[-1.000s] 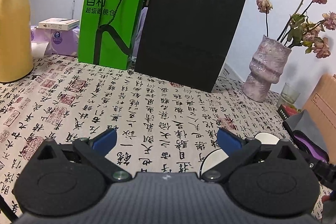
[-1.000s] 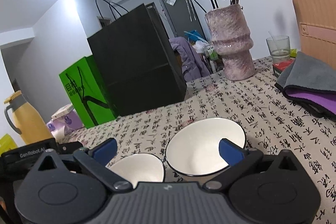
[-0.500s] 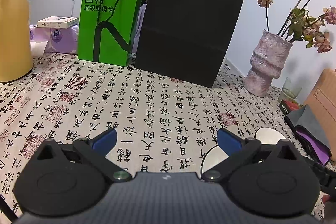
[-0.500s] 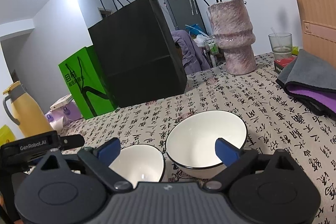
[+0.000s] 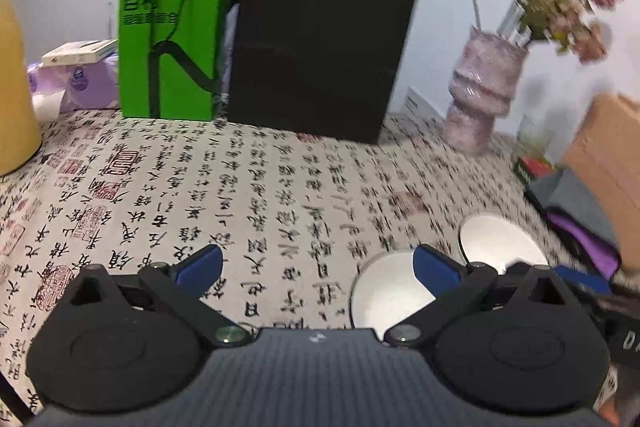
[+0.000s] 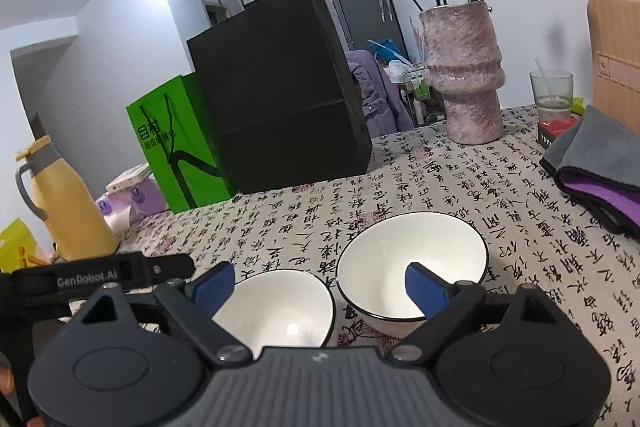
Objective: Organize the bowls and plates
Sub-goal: 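Move both open grippers toward the rim of the larger white bowl, then close both grippers on the rim of the white bowl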
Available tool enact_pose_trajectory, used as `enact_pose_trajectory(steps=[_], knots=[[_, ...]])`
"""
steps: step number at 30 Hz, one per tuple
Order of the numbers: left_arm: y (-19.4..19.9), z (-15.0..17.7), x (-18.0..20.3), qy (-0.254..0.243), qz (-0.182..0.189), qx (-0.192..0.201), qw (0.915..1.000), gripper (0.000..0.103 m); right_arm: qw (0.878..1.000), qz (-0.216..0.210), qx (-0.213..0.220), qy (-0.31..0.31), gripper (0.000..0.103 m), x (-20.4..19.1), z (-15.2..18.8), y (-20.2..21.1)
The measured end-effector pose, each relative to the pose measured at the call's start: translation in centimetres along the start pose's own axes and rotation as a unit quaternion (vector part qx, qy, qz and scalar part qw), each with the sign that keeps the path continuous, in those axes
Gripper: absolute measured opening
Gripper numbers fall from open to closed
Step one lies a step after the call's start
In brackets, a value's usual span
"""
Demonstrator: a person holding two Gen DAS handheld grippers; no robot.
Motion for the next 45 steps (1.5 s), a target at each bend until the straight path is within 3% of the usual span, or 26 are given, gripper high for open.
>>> enact_pose_trajectory(steps=[4,11,14,16,22,29,32,40,45], knots=[[-0.3,0.6,1.0,-0.025,-0.018,-0.024,0.9992,0.103,1.000,0.008,-0.016,0.002,0.091,0.0,0.2,0.2],[-0.9,1.3,1.0,-0.011,-0.016,-0.066,0.9976,0.103,0.999,0.016,-0.041,0.007,0.086,0.3,0.8,0.5],[-1.4,1.5,1.0,-0.004,-0.020,-0.080,0.9966,0.100,0.998,0.019,-0.067,0.009,0.076,0.2,1.2,0.0],[-1.8,1.6,0.8,0.004,-0.023,-0.090,0.9956,0.096,0.996,0.021,-0.085,0.008,0.066,0.1,1.5,-0.5],[-3.7,2.3,-0.1,0.038,-0.038,-0.134,0.9896,0.073,0.991,0.022,-0.128,0.014,0.052,-0.7,2.1,-3.0],[-5.9,3.3,-0.9,0.087,-0.030,-0.174,0.9804,0.063,0.987,0.019,-0.161,0.015,0.039,-1.6,2.5,-5.9],[-6.2,3.4,-0.5,0.084,-0.037,-0.170,0.9813,0.059,0.986,0.017,-0.164,0.004,0.030,-1.5,2.8,-6.7],[-6.5,3.2,0.9,0.068,-0.016,-0.156,0.9853,0.025,0.989,-0.005,-0.147,-0.012,0.027,-1.0,3.5,-7.3],[-6.5,3.4,1.3,0.061,-0.013,-0.155,0.9860,0.022,0.987,-0.022,-0.156,-0.041,0.020,-0.1,3.8,-7.9]])
Point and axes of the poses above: each gripper's, at about its wrist camera, not at the fingertips, and y roughly against the way its jaws point, x to its right, z to its underside, the point moved 4 cm from there along -y, roughly the way its jaws point, and after that the axes turned 10 degrees about z, right-handed, at the moved point
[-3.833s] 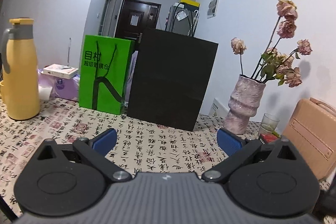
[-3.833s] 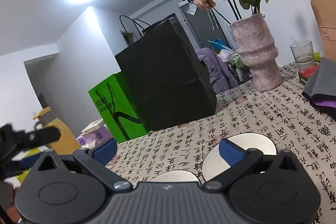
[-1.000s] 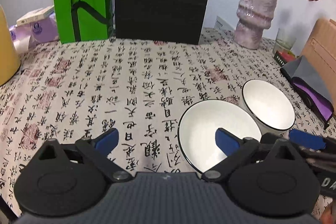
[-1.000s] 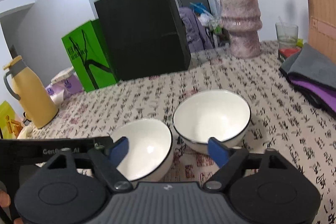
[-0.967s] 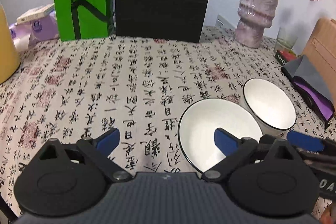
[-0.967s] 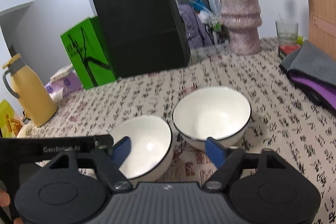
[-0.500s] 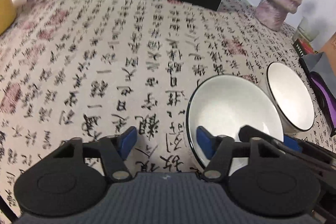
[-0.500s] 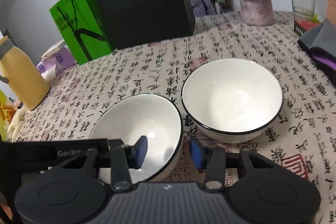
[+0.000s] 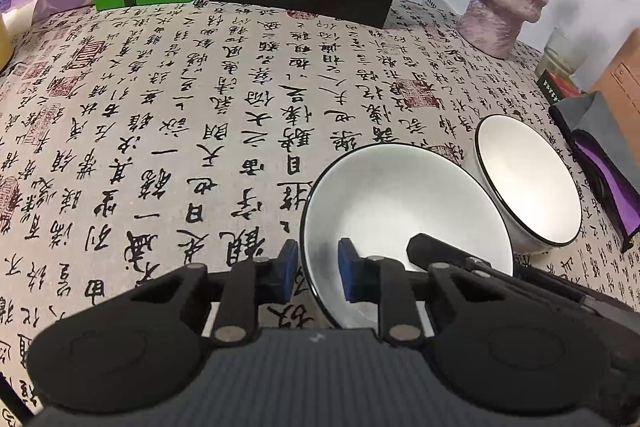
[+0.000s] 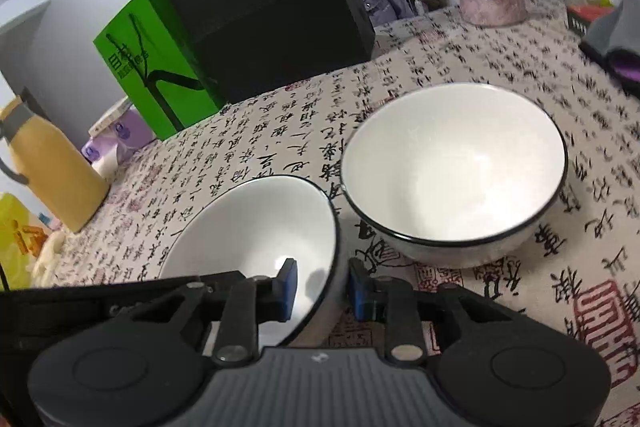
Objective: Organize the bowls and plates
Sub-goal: 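Close both grippers on the rim of the white bowl, then lift the white bowl off the table with both grippers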
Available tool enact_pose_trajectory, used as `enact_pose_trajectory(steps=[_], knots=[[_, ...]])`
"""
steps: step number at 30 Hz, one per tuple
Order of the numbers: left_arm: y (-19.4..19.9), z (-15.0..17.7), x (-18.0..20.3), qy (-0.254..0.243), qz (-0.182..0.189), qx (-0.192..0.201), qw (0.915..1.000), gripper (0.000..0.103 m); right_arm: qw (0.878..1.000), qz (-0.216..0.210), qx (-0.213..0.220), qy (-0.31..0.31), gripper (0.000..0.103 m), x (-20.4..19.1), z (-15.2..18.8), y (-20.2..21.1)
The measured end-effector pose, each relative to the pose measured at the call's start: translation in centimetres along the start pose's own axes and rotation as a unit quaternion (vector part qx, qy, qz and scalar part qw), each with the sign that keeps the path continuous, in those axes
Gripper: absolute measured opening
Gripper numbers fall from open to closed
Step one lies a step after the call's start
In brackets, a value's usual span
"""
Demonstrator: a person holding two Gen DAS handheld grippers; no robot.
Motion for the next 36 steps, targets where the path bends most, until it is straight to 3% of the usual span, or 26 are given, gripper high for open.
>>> enact_pose_trajectory(steps=[16,36], knots=[[0.42,0.22,0.26,-0.013,-0.004,0.006,0.9999,0.017,1.000,-0.005,0.000,-0.004,0.018,0.34,0.08,-0.10],[0.00,0.43,0.71,-0.030,-0.004,-0.002,0.9995,0.019,1.000,0.000,0.002,0.004,0.018,0.10,0.23,-0.03]])
Point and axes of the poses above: each gripper's, at about its wrist camera, not at the fingertips, and y roughly against the way its jaws point, x to its right, z to its underside, the point moved 4 cm from there along -y, roughly the way its jaws point, and after that the axes turned 10 degrees about z, right-handed, at the moved point
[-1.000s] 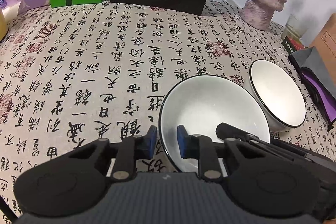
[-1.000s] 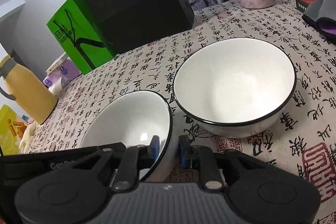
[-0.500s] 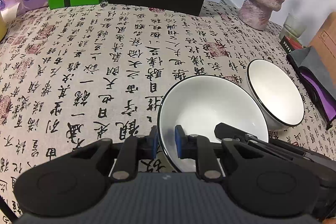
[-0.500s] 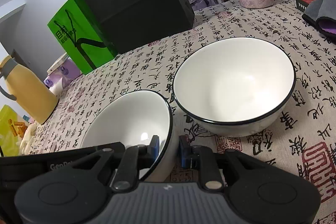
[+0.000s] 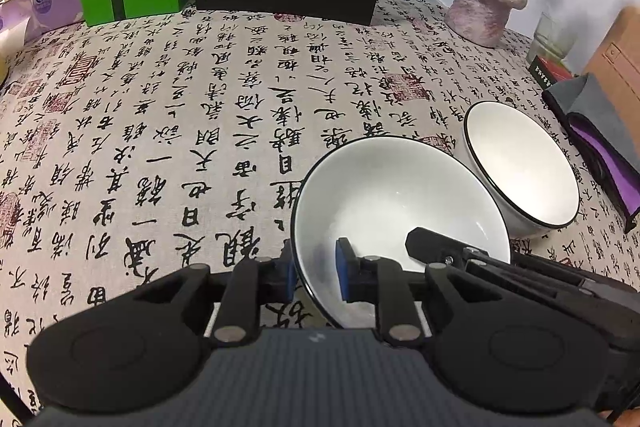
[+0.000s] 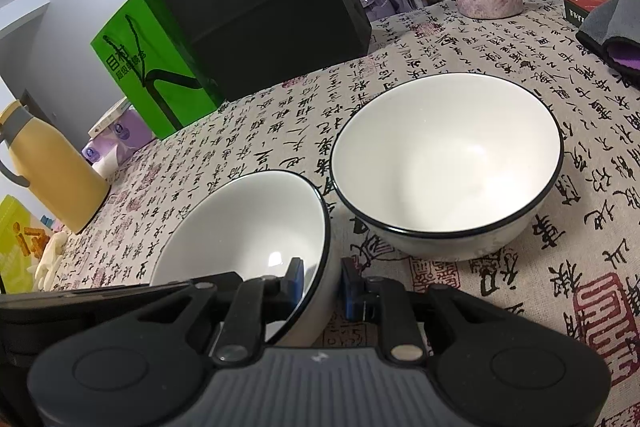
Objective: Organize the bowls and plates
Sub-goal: 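Lift the white bowl off the table with both grippers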
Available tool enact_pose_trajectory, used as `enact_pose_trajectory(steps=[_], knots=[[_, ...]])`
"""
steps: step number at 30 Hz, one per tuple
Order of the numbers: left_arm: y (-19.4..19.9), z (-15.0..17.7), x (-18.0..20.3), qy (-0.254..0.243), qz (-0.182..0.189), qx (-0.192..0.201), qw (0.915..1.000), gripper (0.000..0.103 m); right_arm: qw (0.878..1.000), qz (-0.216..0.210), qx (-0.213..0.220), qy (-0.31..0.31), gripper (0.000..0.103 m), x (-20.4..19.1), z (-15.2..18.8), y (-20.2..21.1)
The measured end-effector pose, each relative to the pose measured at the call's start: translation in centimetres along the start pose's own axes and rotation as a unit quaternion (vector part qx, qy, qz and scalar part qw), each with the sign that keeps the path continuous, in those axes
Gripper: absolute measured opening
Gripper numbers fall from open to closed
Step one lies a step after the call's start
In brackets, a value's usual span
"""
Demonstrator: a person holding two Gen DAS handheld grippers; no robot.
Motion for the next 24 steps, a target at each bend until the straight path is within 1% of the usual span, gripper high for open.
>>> enact_pose_trajectory(steps=[8,24], knots=[[0.2,0.1,0.0,0.002,-0.003,0.001,1.0000,0.020,1.000,0.001,0.003,0.005,0.018,-0.1,0.1,0.2],[2.4,0.2,0.5,0.001,-0.003,0.036,0.9993,0.020,0.999,-0.011,0.040,0.001,0.018,-0.6,0.0,2.1]])
Point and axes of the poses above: each gripper's, at about its wrist camera, not at the fingertips, and y roughly against the way its jaws point, x to its right, z to its underside, the point moved 4 cm from there along -y, roughly the way its jaws point, and after that the axes turned 10 degrees about z, right-handed, at the moved point
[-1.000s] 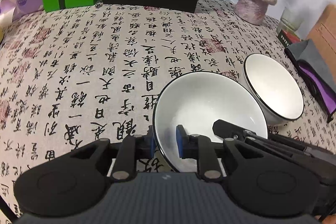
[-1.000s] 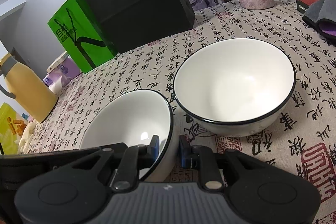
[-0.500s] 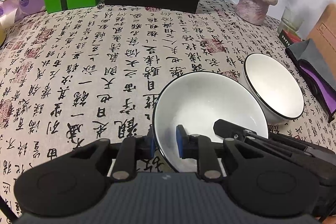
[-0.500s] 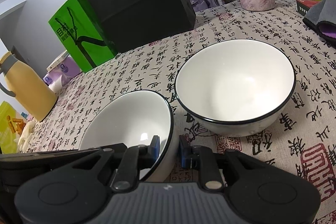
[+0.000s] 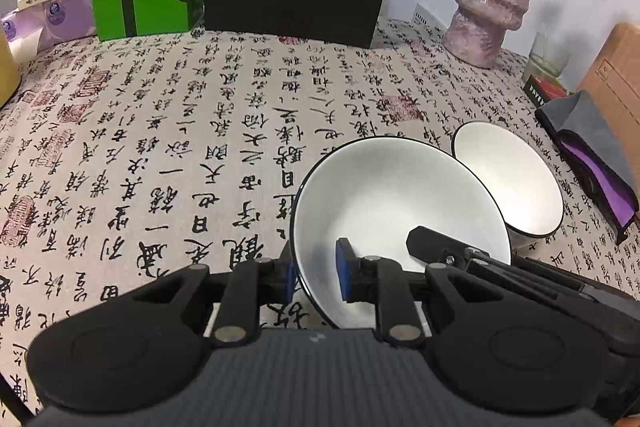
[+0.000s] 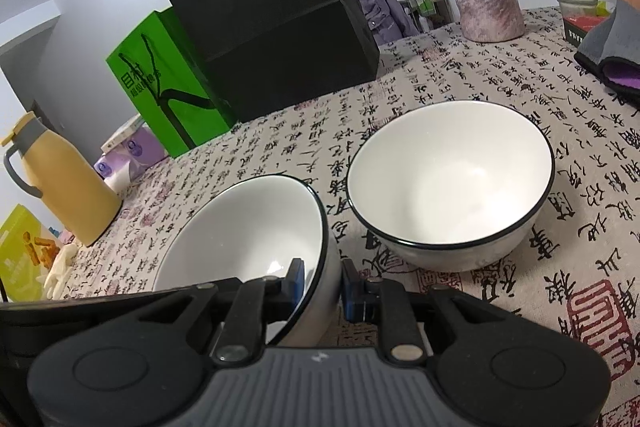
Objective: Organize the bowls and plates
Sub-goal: 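Lift the white bowl off the table with both grippers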
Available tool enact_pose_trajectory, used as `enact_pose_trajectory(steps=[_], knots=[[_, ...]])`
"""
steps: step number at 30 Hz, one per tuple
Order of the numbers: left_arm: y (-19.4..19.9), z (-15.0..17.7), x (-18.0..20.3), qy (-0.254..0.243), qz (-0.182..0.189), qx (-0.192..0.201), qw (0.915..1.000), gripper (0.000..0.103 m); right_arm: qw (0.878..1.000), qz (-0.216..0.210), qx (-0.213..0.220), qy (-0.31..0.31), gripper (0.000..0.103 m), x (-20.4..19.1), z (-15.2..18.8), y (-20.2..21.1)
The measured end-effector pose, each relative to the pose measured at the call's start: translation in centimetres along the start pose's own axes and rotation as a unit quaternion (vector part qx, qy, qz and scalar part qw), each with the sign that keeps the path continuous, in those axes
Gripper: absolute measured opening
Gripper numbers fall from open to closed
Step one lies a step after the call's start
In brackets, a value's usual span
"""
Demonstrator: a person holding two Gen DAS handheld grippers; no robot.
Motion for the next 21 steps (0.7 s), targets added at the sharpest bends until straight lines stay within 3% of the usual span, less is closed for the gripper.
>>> enact_pose_trajectory(steps=[10,21], knots=[[2.8,-0.2,0.1,-0.005,-0.002,0.037,0.9993,0.020,0.999,-0.006,0.035,0.017,0.018,-1.5,-0.3,2.2],[5.4,0.4,-0.7,0.000,-0.006,0.053,0.9986,0.020,0.999,-0.012,0.043,0.022,0.018,-3.3,0.2,4.0]])
Point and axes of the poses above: each gripper's, at about its wrist camera, not at the fingertips, and y roughly against the way its jaws point, x to its right, z to its underside, the point moved 4 cm from there along -y, roughly the way its jaws point, and after that the axes turned 10 degrees about z, right-handed, at the moved point
